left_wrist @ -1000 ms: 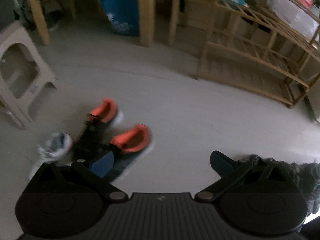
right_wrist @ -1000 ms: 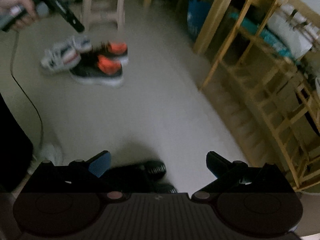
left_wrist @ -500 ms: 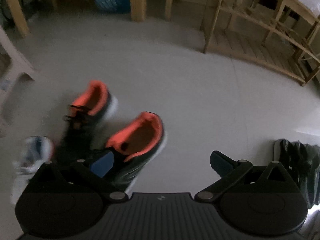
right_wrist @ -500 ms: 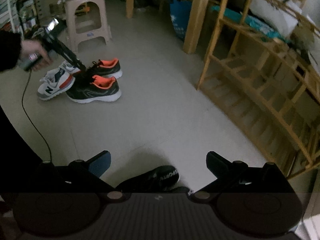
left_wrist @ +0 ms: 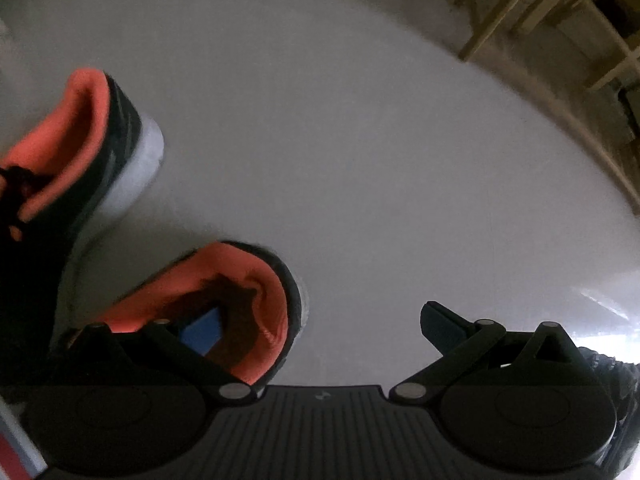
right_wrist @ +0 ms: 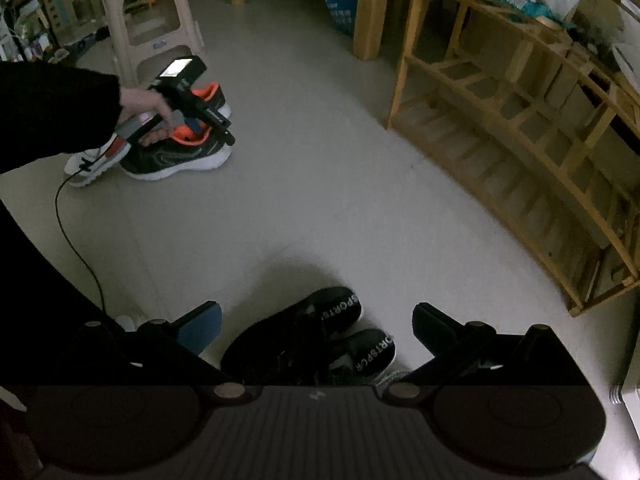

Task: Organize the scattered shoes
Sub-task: 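Grasp a black sneaker with orange lining by the heel with the left tool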

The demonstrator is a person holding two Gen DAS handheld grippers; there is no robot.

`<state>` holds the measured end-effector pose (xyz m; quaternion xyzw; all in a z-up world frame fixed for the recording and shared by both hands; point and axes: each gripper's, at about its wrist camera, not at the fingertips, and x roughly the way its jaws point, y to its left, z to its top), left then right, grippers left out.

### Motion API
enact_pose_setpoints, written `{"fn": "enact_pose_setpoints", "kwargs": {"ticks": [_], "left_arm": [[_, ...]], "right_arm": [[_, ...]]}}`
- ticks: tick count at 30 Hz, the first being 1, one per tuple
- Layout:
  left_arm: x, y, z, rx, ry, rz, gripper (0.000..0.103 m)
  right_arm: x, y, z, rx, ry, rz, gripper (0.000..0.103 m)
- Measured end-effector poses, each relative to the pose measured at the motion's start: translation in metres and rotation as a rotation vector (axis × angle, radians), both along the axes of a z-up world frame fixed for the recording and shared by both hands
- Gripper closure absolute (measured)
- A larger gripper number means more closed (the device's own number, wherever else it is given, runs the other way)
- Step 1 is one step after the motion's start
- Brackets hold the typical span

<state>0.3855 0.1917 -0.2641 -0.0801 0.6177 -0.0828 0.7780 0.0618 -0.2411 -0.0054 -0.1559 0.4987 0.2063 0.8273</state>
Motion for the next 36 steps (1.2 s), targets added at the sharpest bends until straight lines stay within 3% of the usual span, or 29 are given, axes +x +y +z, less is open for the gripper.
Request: {"fn": "enact_pose_setpoints", "kwargs": {"ticks": [1, 4, 7, 16, 20, 26, 36], "left_arm": [[-0.002, 0.000, -0.001, 0.053, 0.007, 0.029, 0.087], [-0.008, -0.003, 0.004, 0.046, 0.016, -0.012, 0.088], [-0.022, -0.007, 0.022, 0.051, -0.028, -0.033, 0.088], [-0.070, -0.040, 0.088, -0.084, -0.079, -0.056, 0.086], [-0.094, -0.070, 0.098, -0.120, -0.076, -0.090, 0.086], [-0.121, -0.128, 0.087, -0.153, -0.036, -0.135, 0.086], [-0.128, -0.220, 0.046, -0.060, -0.010, -0.215, 0.087]], "right_arm": [[-0.001, -0.001, -0.001, -0.003, 0.005, -0.004, 0.000], [-0.003, -0.005, -0.001, -0.001, 0.006, -0.011, 0.000], [-0.005, -0.006, 0.002, 0.008, -0.004, -0.016, 0.000], [-0.016, -0.008, 0.017, 0.038, -0.056, 0.001, 0.000], [-0.019, -0.011, 0.024, 0.055, -0.076, -0.008, 0.000], [-0.024, -0.018, 0.031, 0.071, -0.089, -0.012, 0.000], [-0.025, -0.029, 0.025, 0.097, -0.036, -0.031, 0.000]]}}
